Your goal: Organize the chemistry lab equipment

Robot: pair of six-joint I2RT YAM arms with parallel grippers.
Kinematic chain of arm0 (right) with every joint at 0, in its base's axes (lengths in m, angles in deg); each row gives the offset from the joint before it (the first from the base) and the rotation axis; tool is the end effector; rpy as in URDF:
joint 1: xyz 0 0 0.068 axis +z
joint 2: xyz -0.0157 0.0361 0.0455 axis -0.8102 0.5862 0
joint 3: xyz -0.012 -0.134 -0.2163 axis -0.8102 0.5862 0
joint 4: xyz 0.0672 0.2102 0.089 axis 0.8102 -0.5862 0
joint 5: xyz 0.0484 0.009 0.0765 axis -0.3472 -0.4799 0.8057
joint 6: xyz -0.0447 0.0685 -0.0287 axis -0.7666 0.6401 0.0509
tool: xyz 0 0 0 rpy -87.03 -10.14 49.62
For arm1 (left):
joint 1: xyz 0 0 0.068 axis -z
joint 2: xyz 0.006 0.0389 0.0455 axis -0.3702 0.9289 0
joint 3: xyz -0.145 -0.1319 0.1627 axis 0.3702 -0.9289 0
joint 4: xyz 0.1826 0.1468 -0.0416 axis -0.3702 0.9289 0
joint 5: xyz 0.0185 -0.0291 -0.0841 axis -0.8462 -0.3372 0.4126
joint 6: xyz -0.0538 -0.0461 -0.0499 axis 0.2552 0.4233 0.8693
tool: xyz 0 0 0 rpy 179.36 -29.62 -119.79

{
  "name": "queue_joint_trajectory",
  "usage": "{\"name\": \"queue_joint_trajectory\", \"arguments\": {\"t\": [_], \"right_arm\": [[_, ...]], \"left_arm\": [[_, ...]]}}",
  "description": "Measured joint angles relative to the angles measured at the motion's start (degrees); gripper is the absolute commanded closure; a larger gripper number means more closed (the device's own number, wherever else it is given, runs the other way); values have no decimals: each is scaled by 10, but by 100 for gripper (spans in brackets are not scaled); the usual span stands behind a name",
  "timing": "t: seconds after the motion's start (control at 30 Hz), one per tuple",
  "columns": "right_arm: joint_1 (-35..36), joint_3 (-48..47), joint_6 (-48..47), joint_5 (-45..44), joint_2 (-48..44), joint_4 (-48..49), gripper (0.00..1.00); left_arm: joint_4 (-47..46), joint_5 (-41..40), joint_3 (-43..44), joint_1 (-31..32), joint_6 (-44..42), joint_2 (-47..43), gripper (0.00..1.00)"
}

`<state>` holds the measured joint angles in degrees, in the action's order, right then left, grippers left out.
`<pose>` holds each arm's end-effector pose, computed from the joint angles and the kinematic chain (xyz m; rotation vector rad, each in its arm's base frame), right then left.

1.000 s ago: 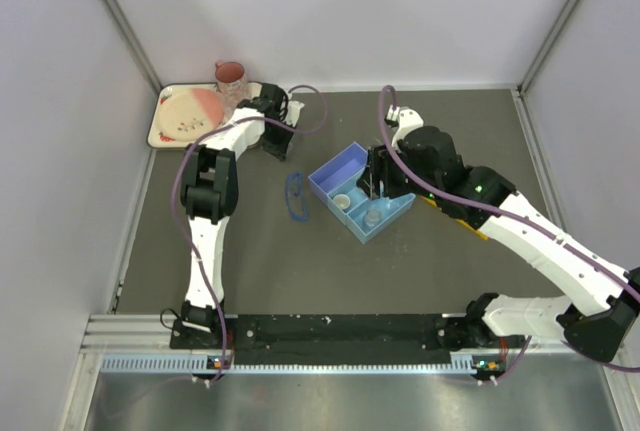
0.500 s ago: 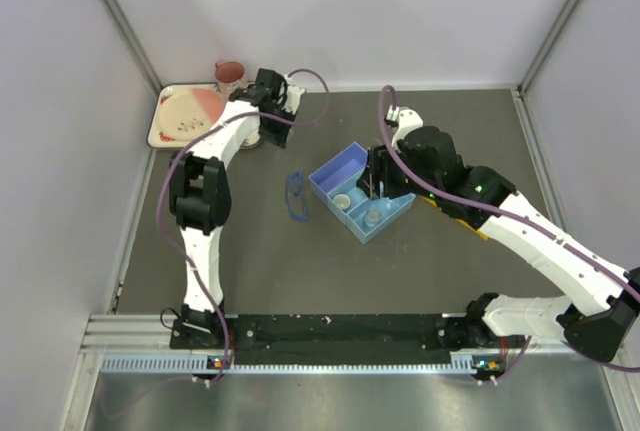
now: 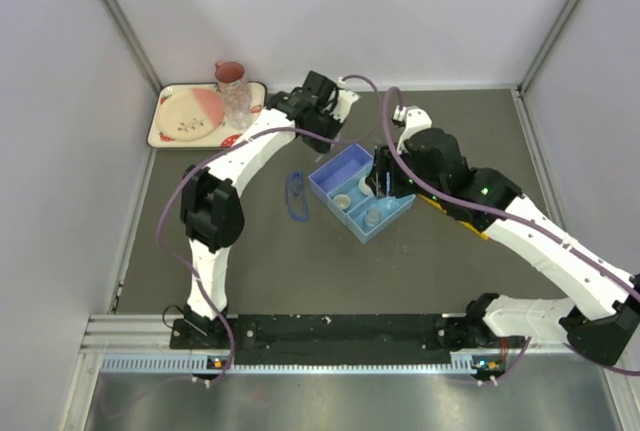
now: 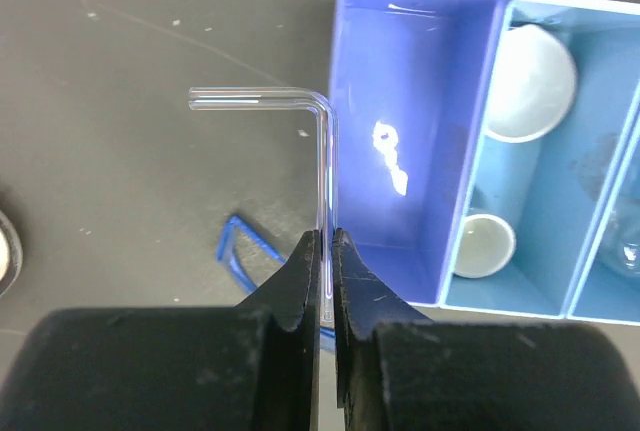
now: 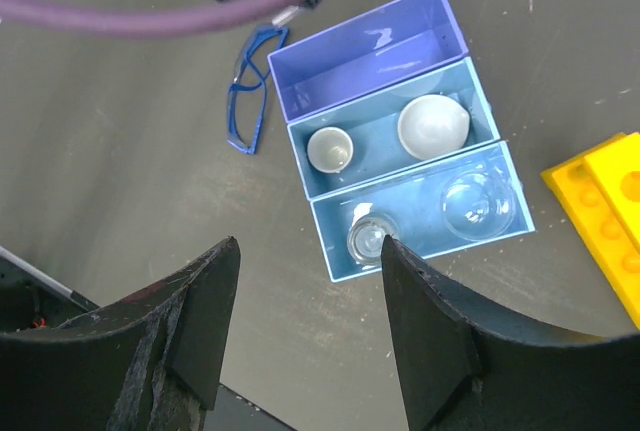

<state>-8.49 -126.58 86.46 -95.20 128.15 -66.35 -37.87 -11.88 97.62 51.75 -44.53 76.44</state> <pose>0.1921 0.1769 0.3429 -0.3266 2.1318 0.5163 0.3812 -0.2288 0.2487 0.9085 2.3828 -0.2590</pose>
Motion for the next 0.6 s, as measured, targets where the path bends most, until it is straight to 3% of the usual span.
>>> {"name": "queue_joint_trajectory", "arguments": {"t": [0.6], "right_arm": [[0,19,2,-26,-82,-37,40]], "left_arm": [[-30,24,-51,33,21,8,100]]}}
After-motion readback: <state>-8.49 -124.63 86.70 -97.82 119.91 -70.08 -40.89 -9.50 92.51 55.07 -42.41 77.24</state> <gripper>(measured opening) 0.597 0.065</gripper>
